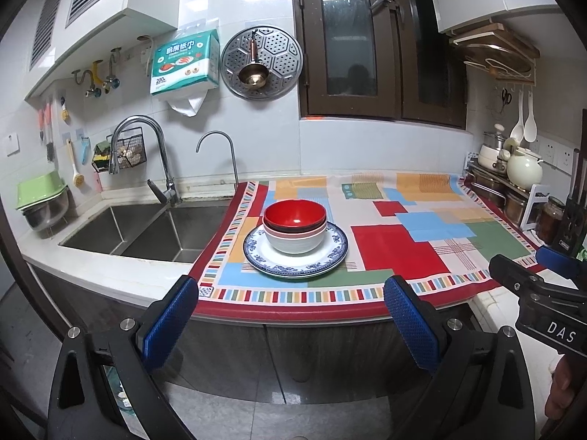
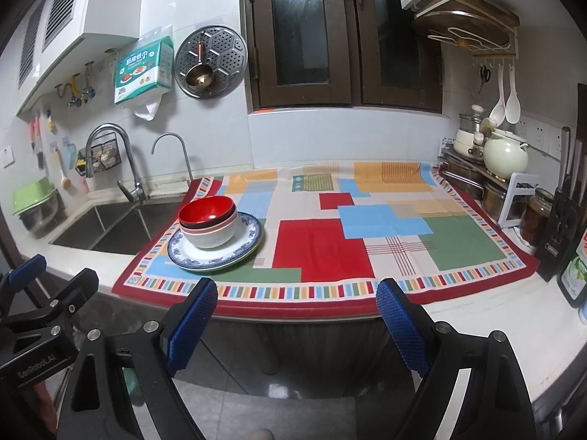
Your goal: Organize plates and bowls
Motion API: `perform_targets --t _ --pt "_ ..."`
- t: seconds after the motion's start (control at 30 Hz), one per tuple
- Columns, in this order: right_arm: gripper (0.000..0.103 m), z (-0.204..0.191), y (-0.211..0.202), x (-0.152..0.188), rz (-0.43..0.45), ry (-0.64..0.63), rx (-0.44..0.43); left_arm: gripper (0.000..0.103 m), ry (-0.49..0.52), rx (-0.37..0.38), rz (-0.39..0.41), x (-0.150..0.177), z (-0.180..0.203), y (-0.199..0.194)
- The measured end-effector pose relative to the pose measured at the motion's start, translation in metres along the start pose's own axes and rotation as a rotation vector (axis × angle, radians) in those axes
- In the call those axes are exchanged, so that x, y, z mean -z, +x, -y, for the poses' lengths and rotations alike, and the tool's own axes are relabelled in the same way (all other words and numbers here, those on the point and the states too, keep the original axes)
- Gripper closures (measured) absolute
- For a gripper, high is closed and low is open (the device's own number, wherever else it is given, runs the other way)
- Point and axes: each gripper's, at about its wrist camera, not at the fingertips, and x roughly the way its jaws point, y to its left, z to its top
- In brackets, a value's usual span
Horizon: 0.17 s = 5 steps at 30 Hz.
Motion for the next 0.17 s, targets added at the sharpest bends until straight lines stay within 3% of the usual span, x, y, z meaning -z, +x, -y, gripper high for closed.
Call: perform_targets --t 0.17 --pt "0.014 -0.0013 0.0009 0.0004 -0.003 -0.002 -0.003 0.0 -0.004 -0.003 -0.004 -0.0002 -0.001 0.0019"
